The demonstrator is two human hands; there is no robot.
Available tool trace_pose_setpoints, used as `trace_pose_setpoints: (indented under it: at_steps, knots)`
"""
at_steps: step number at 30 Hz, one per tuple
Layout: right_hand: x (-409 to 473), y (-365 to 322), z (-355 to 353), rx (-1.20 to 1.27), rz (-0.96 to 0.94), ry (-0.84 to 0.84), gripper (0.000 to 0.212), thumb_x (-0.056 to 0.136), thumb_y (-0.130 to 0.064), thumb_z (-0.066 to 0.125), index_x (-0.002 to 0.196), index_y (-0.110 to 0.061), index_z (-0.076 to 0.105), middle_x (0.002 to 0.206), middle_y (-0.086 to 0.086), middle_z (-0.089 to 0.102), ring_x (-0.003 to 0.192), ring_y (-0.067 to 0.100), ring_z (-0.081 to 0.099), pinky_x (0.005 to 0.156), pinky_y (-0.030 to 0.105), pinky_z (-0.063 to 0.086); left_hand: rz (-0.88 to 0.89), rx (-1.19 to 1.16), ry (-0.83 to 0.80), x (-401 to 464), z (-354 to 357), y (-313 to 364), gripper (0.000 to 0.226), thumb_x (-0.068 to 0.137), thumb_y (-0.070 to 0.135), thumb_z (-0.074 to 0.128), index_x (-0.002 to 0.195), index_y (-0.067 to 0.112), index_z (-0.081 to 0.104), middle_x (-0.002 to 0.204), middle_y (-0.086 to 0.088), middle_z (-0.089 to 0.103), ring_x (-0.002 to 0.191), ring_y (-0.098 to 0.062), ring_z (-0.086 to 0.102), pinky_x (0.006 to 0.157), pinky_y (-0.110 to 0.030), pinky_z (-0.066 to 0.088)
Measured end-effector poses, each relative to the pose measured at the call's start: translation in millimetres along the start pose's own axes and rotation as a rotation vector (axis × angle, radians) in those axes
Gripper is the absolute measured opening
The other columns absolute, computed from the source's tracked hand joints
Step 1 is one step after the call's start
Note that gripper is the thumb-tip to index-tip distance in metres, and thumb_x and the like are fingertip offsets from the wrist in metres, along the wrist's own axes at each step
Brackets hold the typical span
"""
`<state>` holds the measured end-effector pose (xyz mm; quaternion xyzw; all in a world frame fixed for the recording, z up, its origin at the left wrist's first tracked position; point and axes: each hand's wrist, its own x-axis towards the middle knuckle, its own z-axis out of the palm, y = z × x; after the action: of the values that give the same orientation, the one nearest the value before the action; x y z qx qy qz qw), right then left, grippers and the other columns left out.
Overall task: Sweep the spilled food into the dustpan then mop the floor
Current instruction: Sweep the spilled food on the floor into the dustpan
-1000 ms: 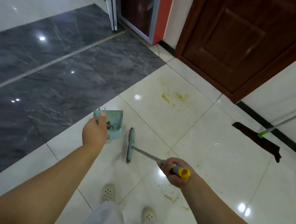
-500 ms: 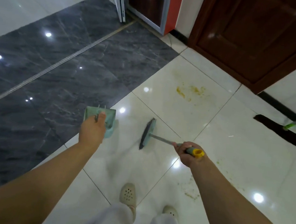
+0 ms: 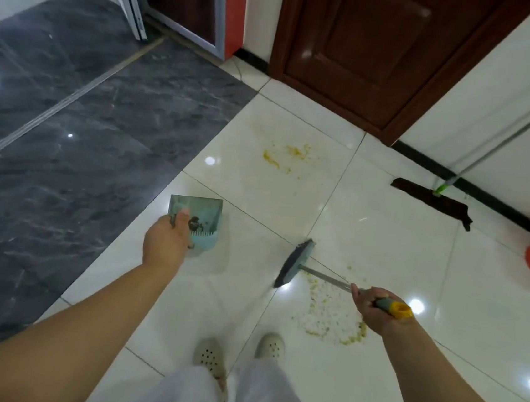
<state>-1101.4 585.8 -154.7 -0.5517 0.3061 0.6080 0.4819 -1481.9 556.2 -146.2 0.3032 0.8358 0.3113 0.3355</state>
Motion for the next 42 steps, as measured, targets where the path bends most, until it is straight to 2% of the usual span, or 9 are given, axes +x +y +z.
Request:
trace_pose_setpoints:
  at_steps: [3, 6, 8, 15, 20, 25, 31, 39, 42]
  knots:
    - [-6, -7, -9, -0.056, -0.011, -0.003, 0.048, 0.1, -0.006, 0.032, 0.147, 0.0, 0.025, 0.108, 0.028, 0.049, 0.021, 0.01, 0.037, 0.03, 0.012, 0.036, 0.016, -0.002, -0.031, -2, 10, 13, 0.055, 0.097, 0.051, 0.034, 0.082, 0.003, 0.054, 0.087, -0.025, 0.066, 0.083, -0.043, 0.063, 0.073, -0.049, 0.055]
    - [-13, -10, -11, -0.142, 0.008, -0.031, 0.05, 0.096, 0.0, 0.032, 0.146, 0.0, 0.024, 0.087, 0.022, 0.045, 0.022, 0.009, 0.037, 0.03, 0.01, 0.037, 0.025, -0.014, -0.037, 1, 20, 25, 0.057, 0.097, 0.051, 0.035, 0.084, 0.0, 0.056, 0.089, -0.026, 0.065, 0.083, -0.042, 0.063, 0.074, -0.05, 0.055]
    - [-14, -12, -7, -0.223, 0.041, -0.055, 0.055, 0.091, 0.003, 0.035, 0.145, -0.003, 0.025, 0.083, 0.019, 0.044, 0.024, 0.008, 0.039, 0.03, 0.01, 0.037, 0.024, -0.014, -0.038, 6, 24, 32, 0.057, 0.097, 0.052, 0.034, 0.082, 0.001, 0.056, 0.086, -0.025, 0.065, 0.081, -0.042, 0.063, 0.072, -0.048, 0.055]
    - [14, 7, 68, -0.437, 0.234, -0.152, 0.028, 0.097, -0.005, 0.036, 0.123, 0.005, 0.038, 0.081, 0.02, 0.049, 0.024, 0.011, 0.04, 0.027, 0.014, 0.038, -0.029, -0.064, 0.036, 39, 28, 41, 0.052, 0.095, 0.055, 0.037, 0.068, 0.012, 0.043, 0.087, -0.032, 0.063, 0.081, -0.048, 0.062, 0.07, -0.054, 0.055]
    - [45, 50, 144, -0.614, 0.368, -0.226, 0.021, 0.094, -0.002, 0.035, 0.109, 0.011, 0.043, 0.07, 0.026, 0.053, 0.026, 0.012, 0.043, 0.027, 0.014, 0.039, -0.073, -0.081, 0.145, 73, 26, 50, 0.054, 0.094, 0.055, 0.038, 0.075, 0.006, 0.049, 0.088, -0.034, 0.063, 0.082, -0.049, 0.062, 0.07, -0.057, 0.054]
    - [66, 98, 213, -0.683, 0.435, -0.247, 0.015, 0.095, 0.001, 0.033, 0.098, 0.01, 0.045, 0.079, 0.023, 0.049, 0.024, 0.011, 0.04, 0.027, 0.013, 0.037, -0.102, -0.048, 0.219, 104, 27, 64, 0.057, 0.095, 0.055, 0.037, 0.079, 0.002, 0.053, 0.088, -0.032, 0.063, 0.082, -0.047, 0.062, 0.074, -0.054, 0.054]
    - [80, 96, 253, -0.632, 0.432, -0.227, 0.016, 0.095, 0.0, 0.032, 0.092, 0.007, 0.046, 0.084, 0.022, 0.048, 0.022, 0.012, 0.04, 0.026, 0.014, 0.037, -0.097, -0.019, 0.236, 128, 40, 88, 0.06, 0.097, 0.049, 0.037, 0.09, -0.007, 0.058, 0.088, -0.031, 0.063, 0.083, -0.045, 0.062, 0.076, -0.053, 0.054]
    - [81, -10, 244, -0.302, 0.256, -0.125, 0.009, 0.094, 0.001, 0.037, 0.098, 0.005, 0.044, 0.086, 0.03, 0.049, 0.022, 0.014, 0.037, 0.027, 0.014, 0.037, -0.065, 0.022, 0.172, 141, 81, 134, 0.058, 0.098, 0.048, 0.037, 0.091, -0.006, 0.058, 0.092, -0.029, 0.064, 0.085, -0.042, 0.062, 0.077, -0.046, 0.053]
    - [73, -50, 226, -0.226, 0.187, -0.089, 0.009, 0.095, -0.002, 0.038, 0.095, 0.005, 0.045, 0.085, 0.03, 0.05, 0.02, 0.014, 0.036, 0.027, 0.014, 0.037, -0.025, 0.028, 0.108, 142, 102, 153, 0.061, 0.098, 0.049, 0.036, 0.092, -0.007, 0.058, 0.092, -0.03, 0.064, 0.086, -0.043, 0.063, 0.078, -0.049, 0.053]
